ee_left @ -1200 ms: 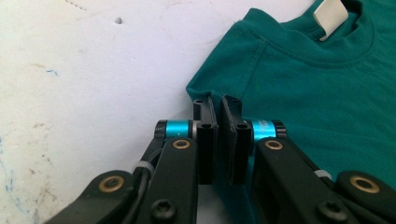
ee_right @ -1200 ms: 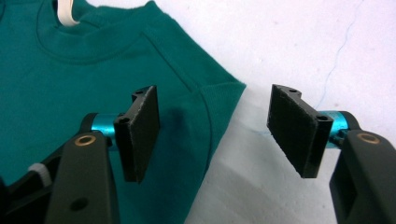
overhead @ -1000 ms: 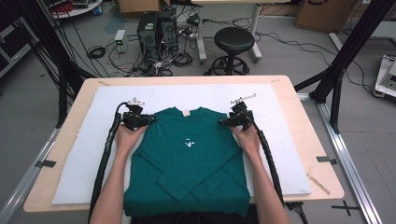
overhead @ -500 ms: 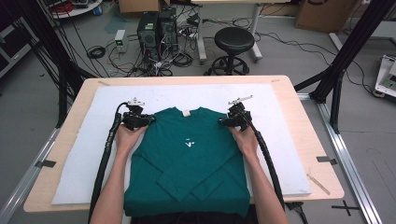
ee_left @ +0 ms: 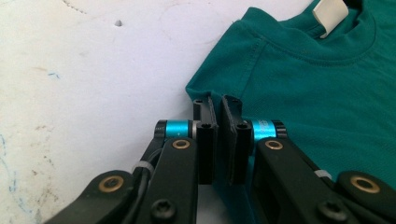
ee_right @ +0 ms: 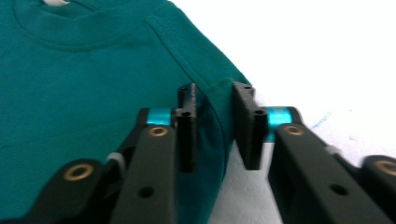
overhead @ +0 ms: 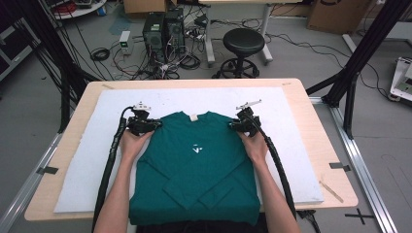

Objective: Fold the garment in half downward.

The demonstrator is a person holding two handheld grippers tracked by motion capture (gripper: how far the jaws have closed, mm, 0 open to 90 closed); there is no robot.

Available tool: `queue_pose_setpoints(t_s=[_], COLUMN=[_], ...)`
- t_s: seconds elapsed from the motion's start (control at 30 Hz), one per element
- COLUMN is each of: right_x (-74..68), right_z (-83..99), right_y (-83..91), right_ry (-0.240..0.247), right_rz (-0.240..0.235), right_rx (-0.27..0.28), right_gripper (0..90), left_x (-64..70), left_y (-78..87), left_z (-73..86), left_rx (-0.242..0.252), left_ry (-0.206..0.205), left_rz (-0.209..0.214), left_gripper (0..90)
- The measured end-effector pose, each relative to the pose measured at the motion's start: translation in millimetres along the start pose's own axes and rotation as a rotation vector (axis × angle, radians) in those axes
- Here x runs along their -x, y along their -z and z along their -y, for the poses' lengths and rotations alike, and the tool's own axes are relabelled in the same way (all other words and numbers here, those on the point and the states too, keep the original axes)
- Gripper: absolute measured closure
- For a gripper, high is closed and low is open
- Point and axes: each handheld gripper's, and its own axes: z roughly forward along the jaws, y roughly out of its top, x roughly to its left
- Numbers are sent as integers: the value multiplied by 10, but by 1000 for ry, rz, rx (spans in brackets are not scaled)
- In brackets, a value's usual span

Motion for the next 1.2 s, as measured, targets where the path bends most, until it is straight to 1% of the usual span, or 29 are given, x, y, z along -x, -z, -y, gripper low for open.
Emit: queue_pose_setpoints(t_s=[0.07, 0.1, 0.13, 0.17, 0.23, 0.27, 0.37, 0.4, 0.47, 0.5, 0.57, 0.7, 0.77, 0.83, 0.87, 0.93, 0.97, 1.0, 1.03, 1.07, 1.2], right_x=[17, 42, 42, 72, 86, 86, 101, 102, 103, 113, 145, 138, 140, 142, 136, 127, 127, 126, 127, 122, 121], right_z=[5, 11, 11, 16, 17, 17, 20, 19, 21, 25, 33, 30, 32, 34, 35, 32, 32, 21, 13, 1, -26], right_y=[-1, 1, 1, 5, 14, 14, 28, 33, 47, 55, 64, 71, 76, 73, 65, 68, 68, 93, 110, 134, 183], right_ry=[7, -6, -6, -26, -36, -36, -38, -36, -31, -32, -48, -45, -45, -43, -34, -32, -32, -35, -40, -42, -38], right_rz=[-18, -33, -33, -50, -48, -48, -37, -31, -5, 2, -9, -3, -5, -7, -7, -3, -3, -7, -8, -8, -10], right_rx=[3, 7, 7, 10, 13, 13, 17, 17, 18, 20, 30, 31, 32, 33, 27, 24, 24, 36, 46, 53, 69], right_gripper=[799, 820, 820, 833, 842, 842, 848, 850, 854, 854, 856, 857, 857, 857, 856, 856, 856, 856, 856, 856, 855], left_x=[-1, 1, 1, 0, 16, 16, 13, 8, 4, 4, 12, 4, 3, 15, 22, 21, 16, 8, 8, 19, 53], left_y=[1, 2, 2, 6, 15, 15, 41, 52, 62, 64, 64, 79, 80, 69, 65, 70, 77, 103, 103, 151, 220], left_z=[2, 3, 3, 3, 9, 9, 17, 21, 23, 24, 23, 26, 28, 25, 24, 22, 21, 5, 5, -37, -98], left_rx=[2, 3, 3, 1, 9, 9, 33, 42, 50, 51, 51, 65, 63, 53, 50, 50, 56, 72, 72, 100, 120], left_ry=[2, 1, 1, -3, -16, -16, -11, -8, -2, -5, -8, 0, 1, -12, -16, -19, -13, 4, 4, 7, 2], left_rz=[2, 1, 1, 0, -12, -12, -12, -10, -9, -10, -14, -16, -15, -21, -24, -21, -17, -7, -7, -1, -4], left_gripper=[848, 849, 849, 850, 852, 853, 855, 856, 857, 858, 858, 859, 859, 859, 859, 859, 859, 859, 859, 859, 859])
